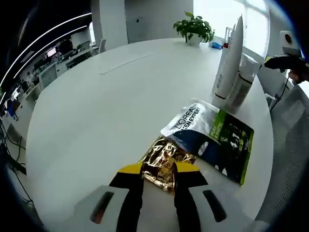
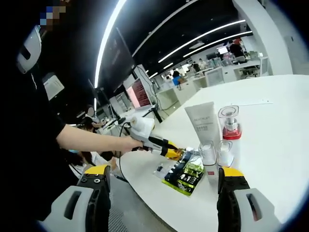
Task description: Arrange the skincare products in the storage area until every visible bottle or jar stands upright without overlapping.
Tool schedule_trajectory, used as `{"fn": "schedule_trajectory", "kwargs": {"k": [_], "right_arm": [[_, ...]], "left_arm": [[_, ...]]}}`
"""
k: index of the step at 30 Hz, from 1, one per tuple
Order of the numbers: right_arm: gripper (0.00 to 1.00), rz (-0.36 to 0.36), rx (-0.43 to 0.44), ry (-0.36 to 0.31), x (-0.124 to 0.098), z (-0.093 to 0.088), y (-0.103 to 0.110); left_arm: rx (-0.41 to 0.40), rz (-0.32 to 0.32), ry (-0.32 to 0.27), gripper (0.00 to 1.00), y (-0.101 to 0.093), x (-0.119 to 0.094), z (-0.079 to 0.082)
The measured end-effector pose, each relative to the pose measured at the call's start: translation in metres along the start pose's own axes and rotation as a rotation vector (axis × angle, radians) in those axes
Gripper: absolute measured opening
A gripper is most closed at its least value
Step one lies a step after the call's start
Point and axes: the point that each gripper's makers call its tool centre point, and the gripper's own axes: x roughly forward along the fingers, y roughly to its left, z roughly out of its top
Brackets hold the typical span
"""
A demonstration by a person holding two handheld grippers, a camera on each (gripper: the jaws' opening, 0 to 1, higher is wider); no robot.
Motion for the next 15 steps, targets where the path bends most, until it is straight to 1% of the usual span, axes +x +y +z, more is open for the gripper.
{"fn": "schedule_trajectory", "kwargs": {"k": [4, 5, 8, 10, 13, 15], "right_arm": [[0.97, 0.002, -0.001, -0.003, 0.0014, 0.0011, 0.0], [0.97, 0.003, -0.001, -0.003, 0.0016, 0.0012, 0.0], [0.97, 0.004, -0.004, -0.001, 0.0019, 0.0011, 0.0006], [0.97, 0.005, -0.003, 0.001, 0.0017, 0.0007, 0.0006], [0.97, 0.004, -0.001, 0.001, 0.001, 0.0001, 0.0], [0.97, 0.004, -0.001, 0.002, 0.001, -0.0003, -0.0002]], "left_arm": [[0.014, -0.016, 0.004, 0.22, -0.0008, -0.003, -0.0023], [0.021, -0.02, 0.004, 0.22, 0.0028, -0.0034, -0.004], [0.051, -0.039, 0.002, 0.22, -0.0006, -0.0028, -0.0028], [0.049, -0.044, 0.005, 0.22, 0.002, -0.0029, -0.0036], [0.069, -0.054, 0.008, 0.21, 0.0015, -0.0024, -0.0045], [0.061, -0.052, 0.013, 0.21, 0.0008, -0.0032, -0.0037]]}}
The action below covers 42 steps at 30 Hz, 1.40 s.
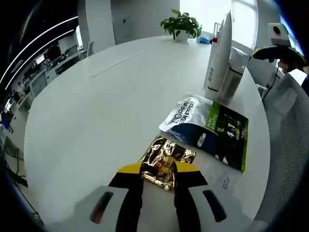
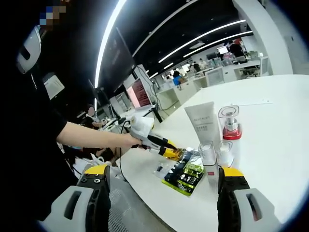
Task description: Arrange the skincare products in the storage area until every visible bottle or jar stands upright without overlapping.
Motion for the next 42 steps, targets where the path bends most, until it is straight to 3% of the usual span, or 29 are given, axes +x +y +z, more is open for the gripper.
{"fn": "schedule_trajectory", "kwargs": {"k": [4, 7, 10, 13, 16, 17, 20, 24, 27, 29, 33, 34, 35, 36, 37, 39, 40, 42], "right_arm": [[0.98, 0.001, -0.009, 0.002, 0.0, 0.0, 0.0], [0.98, -0.006, -0.017, 0.007, -0.002, 0.0, -0.003], [0.99, -0.017, -0.037, 0.011, -0.005, 0.003, -0.006], [0.99, -0.034, -0.055, 0.003, -0.009, 0.007, -0.009], [0.99, -0.055, -0.063, -0.015, -0.015, 0.009, -0.012], [0.99, -0.067, -0.066, -0.016, -0.017, 0.009, -0.014], [0.99, -0.19, -0.143, -0.022, -0.027, 0.008, -0.031], [0.99, -0.218, -0.13, -0.026, -0.036, 0.0, -0.036], [0.99, -0.242, -0.133, -0.011, -0.043, -0.009, -0.038], [0.99, -0.257, -0.136, -0.01, -0.046, -0.011, -0.04], [0.99, -0.271, -0.162, -0.017, -0.047, -0.009, -0.041], [0.99, -0.272, -0.161, -0.015, -0.047, -0.01, -0.041], [0.99, -0.275, -0.165, -0.012, -0.047, -0.012, -0.042], [0.99, -0.288, -0.177, -0.016, -0.048, -0.012, -0.044], [0.99, -0.302, -0.179, -0.033, -0.048, -0.011, -0.047], [0.99, -0.31, -0.186, -0.02, -0.046, -0.012, -0.045], [0.99, -0.305, -0.209, -0.026, -0.045, -0.011, -0.042], [0.99, -0.295, -0.227, -0.033, -0.043, -0.011, -0.039]], "left_arm": [[-0.046, 0.024, -0.005, 0.29, 0.005, -0.009, 0.007], [-0.105, 0.06, -0.085, 0.3, 0.009, -0.028, 0.027], [-0.132, 0.083, -0.126, 0.33, 0.01, -0.049, 0.036], [-0.217, 0.132, -0.204, 0.41, 0.013, -0.075, 0.043], [-0.32, 0.175, -0.298, 0.46, -0.006, -0.113, 0.052], [-0.349, 0.174, -0.305, 0.47, -0.01, -0.12, 0.049], [-0.47, 0.199, -0.386, 0.5, -0.026, -0.148, 0.045], [-0.556, 0.239, -0.469, 0.64, -0.044, -0.174, 0.039], [-0.514, 0.262, -0.463, 0.77, -0.069, -0.185, 0.034], [-0.46, 0.274, -0.505, 0.82, -0.079, -0.19, 0.041], [-0.276, 0.341, -0.471, 0.88, -0.099, -0.184, 0.04], [-0.239, 0.35, -0.455, 0.91, -0.1, -0.178, 0.032], [-0.251, 0.342, -0.472, 0.95, -0.104, -0.176, 0.033], [-0.287, 0.324, -0.542, 0.99, -0.106, -0.173, 0.038], [-0.302, 0.323, -0.555, 0.99, -0.106, -0.173, 0.04], [-0.32, 0.364, -0.59, 0.98, -0.097, -0.179, 0.046], [-0.344, 0.379, -0.64, 0.99, -0.089, -0.185, 0.049], [-0.408, 0.406, -0.654, 0.99, -0.081, -0.188, 0.042]]}}
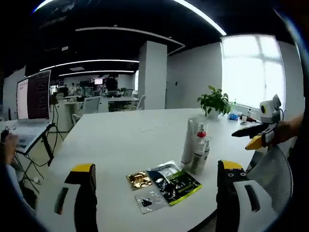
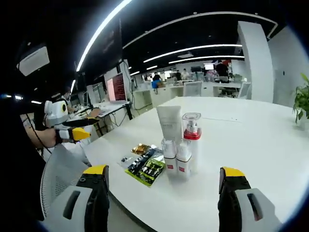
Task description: Arrange the skincare products in the storage area until every visible bottle or jar stands upright without overlapping.
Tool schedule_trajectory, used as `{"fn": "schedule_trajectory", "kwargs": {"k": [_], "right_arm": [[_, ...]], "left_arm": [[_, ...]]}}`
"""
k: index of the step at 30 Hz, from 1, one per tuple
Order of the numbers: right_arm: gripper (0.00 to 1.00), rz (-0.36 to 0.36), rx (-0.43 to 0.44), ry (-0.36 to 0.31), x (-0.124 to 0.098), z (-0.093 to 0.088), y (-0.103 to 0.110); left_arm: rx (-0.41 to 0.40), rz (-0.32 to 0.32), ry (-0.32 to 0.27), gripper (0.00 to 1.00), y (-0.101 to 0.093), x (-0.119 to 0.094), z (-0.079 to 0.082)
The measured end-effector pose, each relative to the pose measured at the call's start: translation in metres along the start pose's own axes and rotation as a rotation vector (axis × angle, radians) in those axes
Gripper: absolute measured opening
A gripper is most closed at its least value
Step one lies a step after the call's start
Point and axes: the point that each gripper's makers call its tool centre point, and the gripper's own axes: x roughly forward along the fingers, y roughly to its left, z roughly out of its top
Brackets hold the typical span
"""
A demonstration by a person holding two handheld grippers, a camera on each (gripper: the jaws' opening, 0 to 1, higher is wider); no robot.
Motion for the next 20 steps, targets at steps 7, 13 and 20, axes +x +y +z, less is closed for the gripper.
{"fn": "schedule_trajectory", "kwargs": {"k": [7, 13, 20], "right_arm": [[0.99, -0.048, 0.014, -0.012, -0.001, 0.002, -0.01], [0.99, -0.071, 0.074, -0.012, -0.003, -0.001, -0.022], [0.99, -0.078, 0.082, -0.002, -0.003, -0.004, -0.024]], "left_arm": [[0.037, -0.031, 0.096, 0.99, -0.02, 0.006, -0.018], [0.002, -0.027, 0.088, 0.99, -0.005, 0.005, -0.017], [-0.011, -0.035, 0.115, 0.99, -0.012, 0.005, -0.02]]}}
